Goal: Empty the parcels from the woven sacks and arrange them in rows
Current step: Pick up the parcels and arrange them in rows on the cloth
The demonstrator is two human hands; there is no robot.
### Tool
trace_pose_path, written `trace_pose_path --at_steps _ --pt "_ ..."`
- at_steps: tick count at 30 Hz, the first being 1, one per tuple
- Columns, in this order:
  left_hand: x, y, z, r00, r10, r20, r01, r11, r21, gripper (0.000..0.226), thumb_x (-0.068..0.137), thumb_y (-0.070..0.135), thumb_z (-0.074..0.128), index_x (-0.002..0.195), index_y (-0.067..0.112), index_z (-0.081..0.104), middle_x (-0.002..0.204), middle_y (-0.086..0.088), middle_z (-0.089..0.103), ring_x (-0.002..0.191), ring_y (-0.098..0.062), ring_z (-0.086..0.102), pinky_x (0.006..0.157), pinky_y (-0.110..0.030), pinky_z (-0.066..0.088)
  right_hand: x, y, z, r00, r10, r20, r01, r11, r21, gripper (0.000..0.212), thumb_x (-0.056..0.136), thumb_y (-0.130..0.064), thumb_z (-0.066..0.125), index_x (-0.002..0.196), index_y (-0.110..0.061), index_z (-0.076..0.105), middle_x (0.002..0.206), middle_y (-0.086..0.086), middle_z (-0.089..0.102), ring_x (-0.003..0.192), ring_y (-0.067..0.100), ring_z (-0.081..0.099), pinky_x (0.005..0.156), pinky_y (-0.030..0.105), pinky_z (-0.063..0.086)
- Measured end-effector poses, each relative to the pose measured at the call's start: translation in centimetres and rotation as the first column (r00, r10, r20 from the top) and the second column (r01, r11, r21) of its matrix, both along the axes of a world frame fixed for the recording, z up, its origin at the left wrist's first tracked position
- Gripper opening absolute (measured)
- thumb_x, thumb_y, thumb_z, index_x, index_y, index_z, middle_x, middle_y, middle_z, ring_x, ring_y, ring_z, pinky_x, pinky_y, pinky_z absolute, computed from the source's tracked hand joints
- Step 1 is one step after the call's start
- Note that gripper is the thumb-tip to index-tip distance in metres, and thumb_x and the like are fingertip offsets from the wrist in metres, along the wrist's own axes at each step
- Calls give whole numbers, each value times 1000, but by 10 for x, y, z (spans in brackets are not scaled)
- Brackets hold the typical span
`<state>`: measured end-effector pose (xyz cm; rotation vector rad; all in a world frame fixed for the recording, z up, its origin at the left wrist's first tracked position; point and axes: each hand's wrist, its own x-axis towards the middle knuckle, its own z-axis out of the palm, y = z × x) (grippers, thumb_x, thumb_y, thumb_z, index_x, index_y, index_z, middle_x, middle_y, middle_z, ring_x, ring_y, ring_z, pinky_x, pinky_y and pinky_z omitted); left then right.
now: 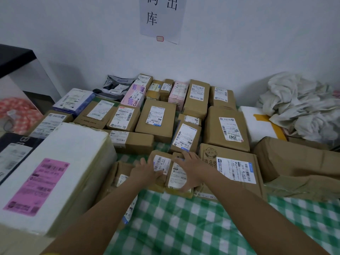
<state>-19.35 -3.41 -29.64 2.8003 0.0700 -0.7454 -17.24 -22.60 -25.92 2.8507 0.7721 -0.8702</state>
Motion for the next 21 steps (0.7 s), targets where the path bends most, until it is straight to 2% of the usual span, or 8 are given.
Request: trace_pose_path --at_steps 3,5,7,11,13,16,19,21 --pt "-1 3 -2 986 -165 7 162 978 131 73 96 54 39 150 14 10 144 -14 34 135 -31 31 110 -44 27 -4 -3 -16 996 52 79 -45 996 -82 118 65 -68 73 153 -28 5 145 13 29 136 32 22 117 50 3" --pt "-2 10 -8 974 -224 25 218 965 145 75 94 52 42 151 15 10 145 -12 36 135 -30 31 111 -46 24 -7 -3 -24 987 97 128 -79 987 -139 118 66 -71 70 153 -27 4 141 12 33 132 31 27 117 55 2" --pt "-4 18 -14 968 -249 44 242 963 118 80 92 52 48 151 17 8 146 -10 37 137 -30 29 112 -48 23 -10 0 -28 985 91 146 -74 990 -120 117 67 -75 66 154 -27 3 147 12 28 136 31 22 116 59 0" --pt "-6 30 -11 952 -300 53 296 952 81 97 83 61 57 151 20 2 149 -11 29 139 -31 24 115 -49 17 -12 22 -29 991 57 118 -59 998 14 112 72 -76 59 155 -27 3 156 12 12 144 33 10 117 56 1" --pt "-5 39 -7 956 -285 68 277 955 108 104 78 67 59 152 22 0 153 -12 20 142 -32 16 116 -53 11 -12 39 -34 992 62 112 -66 997 40 111 74 -74 61 155 -26 1 158 14 8 144 35 8 117 54 4" --pt "-2 53 -2 980 -197 -10 197 969 146 116 73 64 67 152 23 -7 158 -14 -1 145 -37 -3 114 -60 4 -12 60 -44 997 15 70 -17 999 34 115 73 -72 64 154 -28 -7 160 19 -8 147 37 -5 117 55 -4" --pt "-3 65 -3 980 -158 -119 177 968 178 126 69 59 74 151 24 -14 158 -16 -15 144 -39 -13 111 -66 6 -8 74 -55 995 -10 103 12 1000 -18 123 69 -75 65 153 -29 -11 159 21 -15 146 40 -10 117 58 -6" --pt "-2 67 -4 977 -165 -132 185 970 159 123 68 54 77 151 25 -10 158 -15 -13 144 -40 -12 110 -67 14 -6 76 -59 993 -10 119 15 999 -41 124 69 -73 66 152 -29 -13 158 22 -18 146 41 -13 116 59 -6"
